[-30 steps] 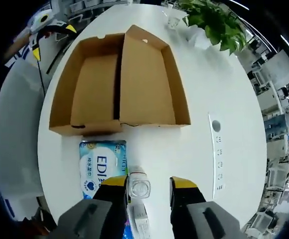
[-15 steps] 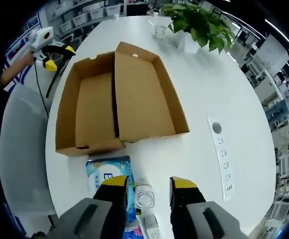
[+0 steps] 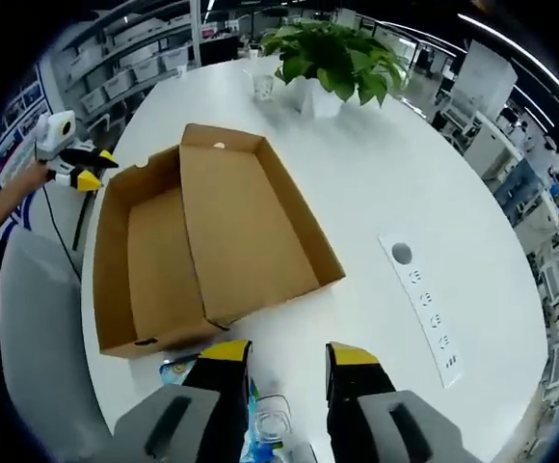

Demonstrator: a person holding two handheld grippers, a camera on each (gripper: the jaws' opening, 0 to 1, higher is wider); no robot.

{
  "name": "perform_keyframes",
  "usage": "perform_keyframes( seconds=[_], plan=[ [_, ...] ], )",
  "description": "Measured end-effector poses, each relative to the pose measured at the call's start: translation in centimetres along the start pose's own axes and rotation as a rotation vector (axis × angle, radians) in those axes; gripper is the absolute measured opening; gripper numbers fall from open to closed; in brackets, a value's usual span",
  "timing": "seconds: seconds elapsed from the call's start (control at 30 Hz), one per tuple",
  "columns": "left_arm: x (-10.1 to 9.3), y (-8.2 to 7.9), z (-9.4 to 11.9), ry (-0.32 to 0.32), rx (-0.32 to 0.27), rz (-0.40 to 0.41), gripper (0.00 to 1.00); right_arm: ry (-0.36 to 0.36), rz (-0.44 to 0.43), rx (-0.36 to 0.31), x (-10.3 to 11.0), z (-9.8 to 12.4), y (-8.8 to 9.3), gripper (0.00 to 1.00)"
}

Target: Operate the shoe box by opening the lid, removing the specified soft item, and placing it in the target area until the item is outside and the box remains undamaged.

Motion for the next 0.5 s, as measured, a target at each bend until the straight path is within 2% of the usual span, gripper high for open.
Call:
perform_keyframes(
  seconds=[0.27, 0.37, 0.5],
  plan=[
    [0.8, 1.0, -0.8, -0.046, 0.039, 0.019, 0.31, 0.031, -0.151, -0.081, -0.8, -1.6, -1.3, 0.27],
    [0.9, 1.5, -1.0, -0.055, 0.055, 0.021, 0.25, 0.032, -0.185, -0.094, -0.8, -2.1, -1.5, 0.27],
    [1.1, 2.1, -1.2, -0.074, 0.068, 0.041, 0.24, 0.044, -0.235, -0.110, -0.9, -2.9, -1.8, 0.27]
  ],
)
Point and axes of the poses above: the point that each gripper's makers call its tool centre point, and the gripper's own axes: z roughly backward along the fingers, x roughly to its left, y roughly out of its underside, the point moved 2 cm from there along z, roughly backward along the fingers, and after that the axes turned 12 degrees about -z, right-handed, at the moved point
